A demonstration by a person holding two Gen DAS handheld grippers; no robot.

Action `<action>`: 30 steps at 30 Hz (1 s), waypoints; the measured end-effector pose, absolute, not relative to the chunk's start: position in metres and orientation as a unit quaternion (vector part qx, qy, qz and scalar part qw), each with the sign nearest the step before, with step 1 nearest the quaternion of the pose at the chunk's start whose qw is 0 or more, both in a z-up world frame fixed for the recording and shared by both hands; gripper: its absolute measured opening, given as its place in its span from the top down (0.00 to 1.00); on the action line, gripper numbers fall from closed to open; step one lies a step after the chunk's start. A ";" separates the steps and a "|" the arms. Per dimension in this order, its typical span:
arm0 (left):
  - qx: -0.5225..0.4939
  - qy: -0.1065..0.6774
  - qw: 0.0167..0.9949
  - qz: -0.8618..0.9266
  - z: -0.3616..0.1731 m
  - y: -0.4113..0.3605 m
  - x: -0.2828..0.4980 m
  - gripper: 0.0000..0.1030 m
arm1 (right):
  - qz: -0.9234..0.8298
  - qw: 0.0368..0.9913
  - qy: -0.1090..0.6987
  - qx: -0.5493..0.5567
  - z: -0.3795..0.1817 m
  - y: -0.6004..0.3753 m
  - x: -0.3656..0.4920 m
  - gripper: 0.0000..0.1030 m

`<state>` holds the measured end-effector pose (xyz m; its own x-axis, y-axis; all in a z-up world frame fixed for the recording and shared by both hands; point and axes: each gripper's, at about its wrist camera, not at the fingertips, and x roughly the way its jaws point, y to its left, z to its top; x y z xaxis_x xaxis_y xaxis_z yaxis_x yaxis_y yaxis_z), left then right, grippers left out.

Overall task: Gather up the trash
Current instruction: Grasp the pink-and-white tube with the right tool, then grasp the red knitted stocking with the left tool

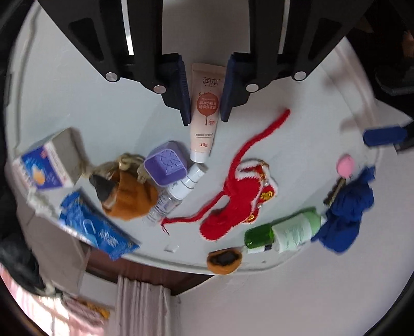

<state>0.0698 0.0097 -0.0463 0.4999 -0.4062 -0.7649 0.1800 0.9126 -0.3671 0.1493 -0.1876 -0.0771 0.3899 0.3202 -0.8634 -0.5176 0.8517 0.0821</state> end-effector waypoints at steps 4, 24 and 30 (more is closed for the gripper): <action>-0.120 0.473 0.858 -0.158 -0.050 0.014 0.072 0.27 | 0.258 0.824 0.497 -0.085 -0.075 -0.193 0.149 0.78; 0.026 0.504 0.859 -0.081 -0.102 -0.041 0.207 0.27 | 0.262 0.816 0.511 -0.063 -0.073 -0.230 0.156 0.85; 0.028 0.498 0.862 -0.094 -0.093 -0.032 0.197 0.90 | 0.274 0.812 0.510 -0.070 -0.073 -0.224 0.153 0.64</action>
